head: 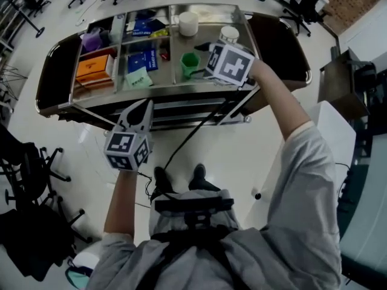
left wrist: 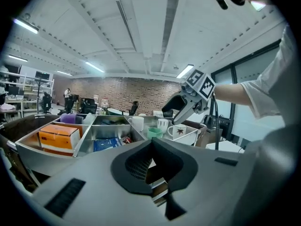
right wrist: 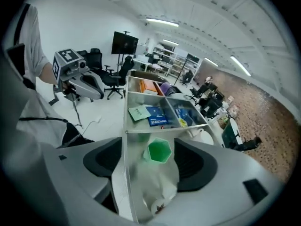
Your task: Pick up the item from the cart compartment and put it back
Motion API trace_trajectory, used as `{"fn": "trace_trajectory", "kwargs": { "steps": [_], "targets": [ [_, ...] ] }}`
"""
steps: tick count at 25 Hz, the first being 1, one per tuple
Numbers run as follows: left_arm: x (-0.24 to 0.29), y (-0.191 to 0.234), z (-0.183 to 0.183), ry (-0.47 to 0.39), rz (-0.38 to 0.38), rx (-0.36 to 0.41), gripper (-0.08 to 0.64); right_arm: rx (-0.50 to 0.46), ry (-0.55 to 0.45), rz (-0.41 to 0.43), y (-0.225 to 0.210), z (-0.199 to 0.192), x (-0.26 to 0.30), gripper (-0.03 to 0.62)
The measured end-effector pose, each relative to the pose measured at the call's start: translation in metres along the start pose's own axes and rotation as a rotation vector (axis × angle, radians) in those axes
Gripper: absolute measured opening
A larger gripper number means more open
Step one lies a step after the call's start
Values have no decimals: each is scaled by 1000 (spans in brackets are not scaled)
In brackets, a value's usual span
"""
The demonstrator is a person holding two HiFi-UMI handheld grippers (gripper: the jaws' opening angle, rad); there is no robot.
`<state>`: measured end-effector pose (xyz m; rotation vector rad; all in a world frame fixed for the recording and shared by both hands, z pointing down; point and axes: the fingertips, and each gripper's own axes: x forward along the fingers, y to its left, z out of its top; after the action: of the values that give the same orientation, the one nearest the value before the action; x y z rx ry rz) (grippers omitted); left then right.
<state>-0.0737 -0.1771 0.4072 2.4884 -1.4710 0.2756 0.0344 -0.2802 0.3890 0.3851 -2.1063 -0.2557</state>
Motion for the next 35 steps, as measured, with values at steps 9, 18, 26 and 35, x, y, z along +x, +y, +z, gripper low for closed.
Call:
{"fn": "trace_trajectory", "kwargs": {
  "steps": [9,18,26,35],
  "targets": [
    [22,3,-1,1,-13,-15,0,-159,185,222,-9,-15,56,446],
    [26,20,-13,16,19,-49,0,-166,319,311,-20,-37,99,446],
    [27,35,-21,23,32,-69,0,-257,350,335,-12,-49,121,337],
    [29,35,-23,33,20,-68,0,-282,326,330,-11,-45,117,321]
  ]
}}
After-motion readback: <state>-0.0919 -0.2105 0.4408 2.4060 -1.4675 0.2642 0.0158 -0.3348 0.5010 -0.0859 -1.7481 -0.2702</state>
